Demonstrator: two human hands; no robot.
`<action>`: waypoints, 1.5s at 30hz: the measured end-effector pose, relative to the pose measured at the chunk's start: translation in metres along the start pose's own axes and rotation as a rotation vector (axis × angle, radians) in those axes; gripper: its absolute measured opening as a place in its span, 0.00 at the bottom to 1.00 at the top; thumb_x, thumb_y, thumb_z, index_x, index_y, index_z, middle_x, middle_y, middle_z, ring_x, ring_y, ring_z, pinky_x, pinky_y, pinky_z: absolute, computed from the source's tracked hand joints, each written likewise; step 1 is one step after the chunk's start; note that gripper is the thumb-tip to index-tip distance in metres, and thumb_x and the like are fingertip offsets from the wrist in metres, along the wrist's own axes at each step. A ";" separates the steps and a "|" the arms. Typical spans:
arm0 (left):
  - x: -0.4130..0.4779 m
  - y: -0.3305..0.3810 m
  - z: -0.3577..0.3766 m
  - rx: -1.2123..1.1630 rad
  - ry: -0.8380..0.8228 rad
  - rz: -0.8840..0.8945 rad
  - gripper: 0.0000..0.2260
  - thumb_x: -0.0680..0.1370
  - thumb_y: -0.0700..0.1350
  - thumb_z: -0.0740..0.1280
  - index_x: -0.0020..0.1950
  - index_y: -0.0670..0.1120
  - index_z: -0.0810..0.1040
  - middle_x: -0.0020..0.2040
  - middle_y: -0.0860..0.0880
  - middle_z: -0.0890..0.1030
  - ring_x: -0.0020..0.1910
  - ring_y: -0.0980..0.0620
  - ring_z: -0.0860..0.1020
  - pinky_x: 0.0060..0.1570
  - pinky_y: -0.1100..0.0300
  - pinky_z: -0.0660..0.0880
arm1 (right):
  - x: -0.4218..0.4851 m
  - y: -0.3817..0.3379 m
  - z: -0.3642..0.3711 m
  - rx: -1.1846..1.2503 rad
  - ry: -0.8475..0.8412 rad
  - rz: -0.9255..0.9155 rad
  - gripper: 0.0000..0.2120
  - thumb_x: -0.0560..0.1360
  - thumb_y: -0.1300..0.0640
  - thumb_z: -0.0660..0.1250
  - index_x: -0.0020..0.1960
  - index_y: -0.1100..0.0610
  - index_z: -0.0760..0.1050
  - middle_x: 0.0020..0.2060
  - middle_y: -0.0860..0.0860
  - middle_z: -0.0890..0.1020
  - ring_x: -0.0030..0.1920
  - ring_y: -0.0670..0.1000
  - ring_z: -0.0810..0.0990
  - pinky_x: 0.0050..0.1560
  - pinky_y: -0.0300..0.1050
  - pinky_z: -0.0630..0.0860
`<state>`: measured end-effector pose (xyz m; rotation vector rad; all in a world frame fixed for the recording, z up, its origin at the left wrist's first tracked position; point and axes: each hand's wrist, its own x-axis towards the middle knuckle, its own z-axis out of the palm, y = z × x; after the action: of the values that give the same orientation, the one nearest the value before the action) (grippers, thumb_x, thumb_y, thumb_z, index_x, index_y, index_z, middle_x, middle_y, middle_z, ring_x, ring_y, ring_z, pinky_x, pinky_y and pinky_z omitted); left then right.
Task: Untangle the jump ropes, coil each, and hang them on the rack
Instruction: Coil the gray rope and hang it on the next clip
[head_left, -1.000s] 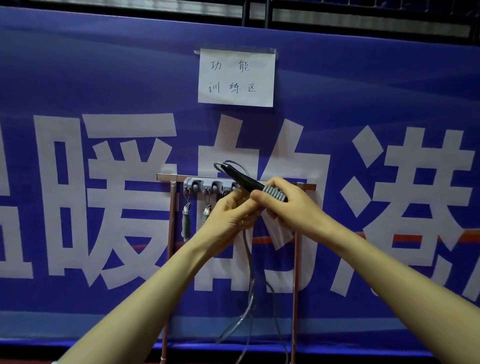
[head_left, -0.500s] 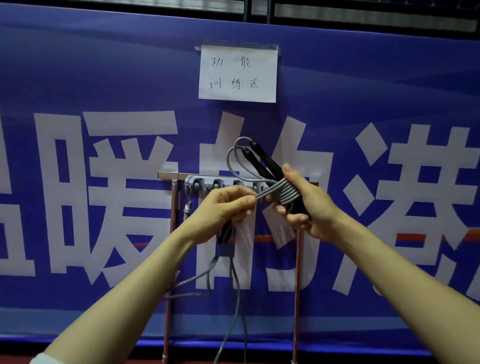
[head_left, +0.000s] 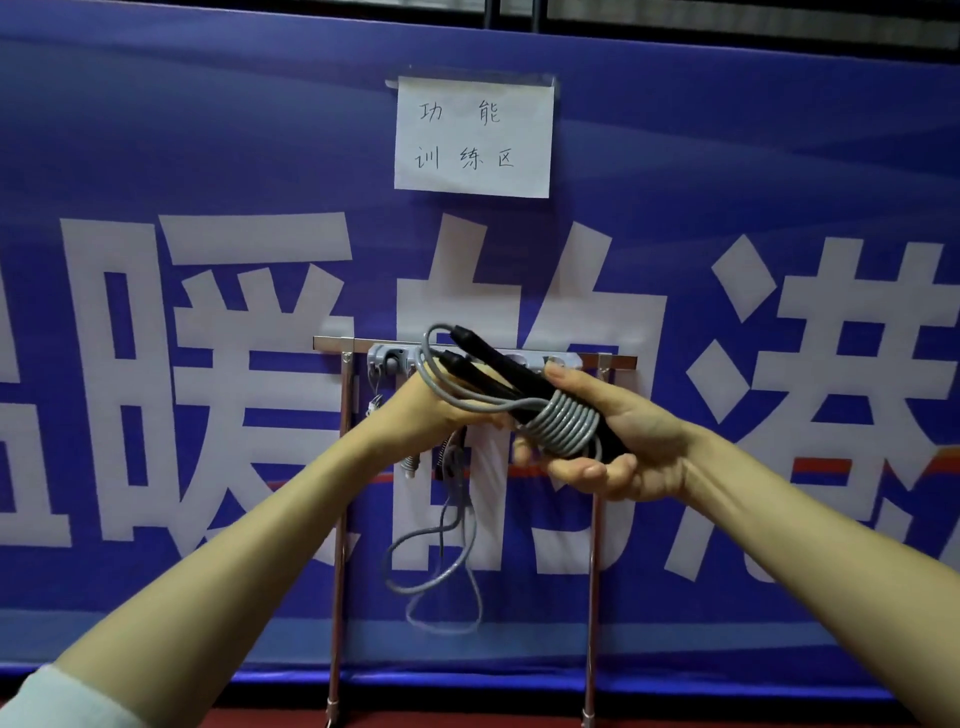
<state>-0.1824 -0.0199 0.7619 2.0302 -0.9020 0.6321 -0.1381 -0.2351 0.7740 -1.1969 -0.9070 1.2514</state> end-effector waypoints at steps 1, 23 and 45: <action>-0.001 0.001 0.000 -0.023 -0.012 -0.020 0.15 0.77 0.31 0.64 0.42 0.51 0.77 0.35 0.66 0.81 0.36 0.68 0.78 0.37 0.75 0.73 | 0.000 0.000 -0.001 -0.040 -0.030 0.039 0.30 0.76 0.39 0.65 0.64 0.64 0.70 0.37 0.55 0.80 0.25 0.44 0.70 0.20 0.29 0.63; 0.007 -0.001 0.002 -0.068 -0.279 -0.590 0.20 0.74 0.55 0.70 0.53 0.39 0.76 0.35 0.51 0.79 0.32 0.53 0.73 0.34 0.64 0.72 | 0.021 0.013 -0.015 -2.167 1.297 -0.094 0.27 0.79 0.37 0.54 0.75 0.45 0.61 0.58 0.54 0.77 0.48 0.57 0.81 0.38 0.46 0.71; 0.001 -0.020 0.035 -0.976 0.188 -0.561 0.08 0.74 0.49 0.67 0.49 0.47 0.74 0.36 0.51 0.72 0.26 0.60 0.63 0.25 0.69 0.60 | 0.022 0.001 -0.007 -1.807 1.226 -0.431 0.31 0.76 0.36 0.59 0.74 0.47 0.61 0.51 0.53 0.80 0.50 0.54 0.79 0.48 0.50 0.77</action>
<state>-0.1621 -0.0406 0.7342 1.2020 -0.3566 0.0213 -0.1282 -0.2151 0.7690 -2.3627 -1.0531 -1.1241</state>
